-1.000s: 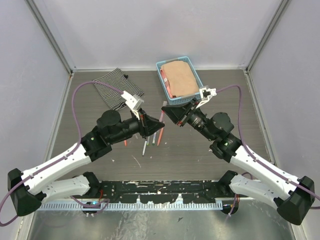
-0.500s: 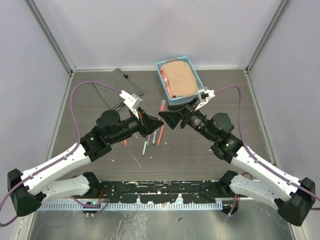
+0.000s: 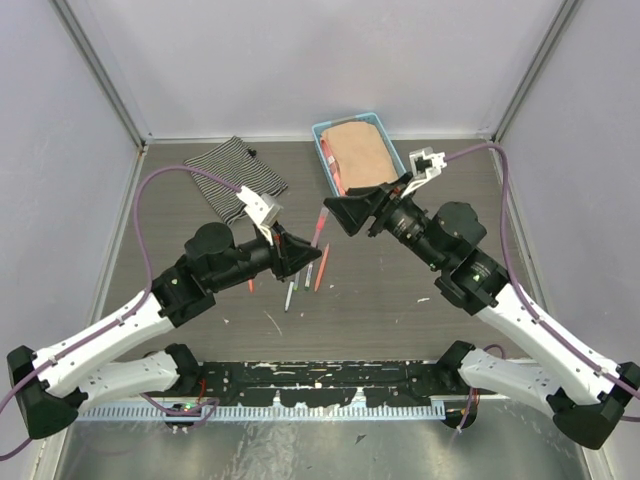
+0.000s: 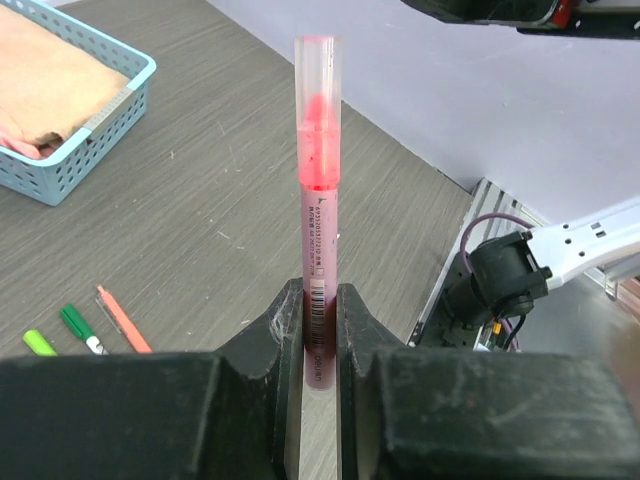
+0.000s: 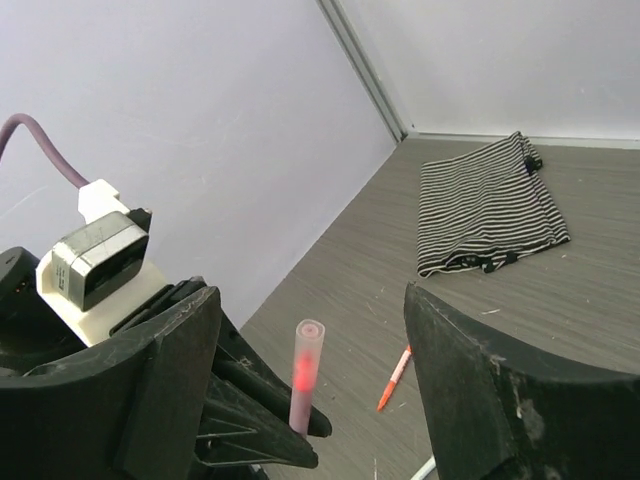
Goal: Insert the pens into the pen caps
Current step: Press the pen cap onto the pen.
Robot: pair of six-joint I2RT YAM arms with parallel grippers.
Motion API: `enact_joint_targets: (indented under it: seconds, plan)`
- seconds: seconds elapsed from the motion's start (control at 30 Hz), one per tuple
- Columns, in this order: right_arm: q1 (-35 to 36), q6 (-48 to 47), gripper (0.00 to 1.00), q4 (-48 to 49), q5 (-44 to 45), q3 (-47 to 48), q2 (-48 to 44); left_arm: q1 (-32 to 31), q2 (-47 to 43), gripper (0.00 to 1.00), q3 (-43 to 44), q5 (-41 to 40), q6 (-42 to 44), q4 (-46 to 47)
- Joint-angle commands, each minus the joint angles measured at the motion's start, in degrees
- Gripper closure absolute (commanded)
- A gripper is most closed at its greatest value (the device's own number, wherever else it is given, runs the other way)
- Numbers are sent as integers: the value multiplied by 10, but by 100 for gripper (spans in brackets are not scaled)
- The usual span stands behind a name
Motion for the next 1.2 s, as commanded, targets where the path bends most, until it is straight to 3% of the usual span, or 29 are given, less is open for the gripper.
enact_joint_targets:
  seconds: [0.0,0.77,0.93,1.17]
  plan:
    - [-1,6,24,-25,-26,37,25,-1,-14,100,-10,13,19,-1]
    - [-1,20,77,-10,-111,36,70,-1,-14,100,-2,12,11,0]
    - [0,20,99,-12,-120,21,70,-1,-12,100,11,1,-2,14]
    - [40,-5,100,-54,-70,2,72,-1,-8,100,34,-31,-13,60]
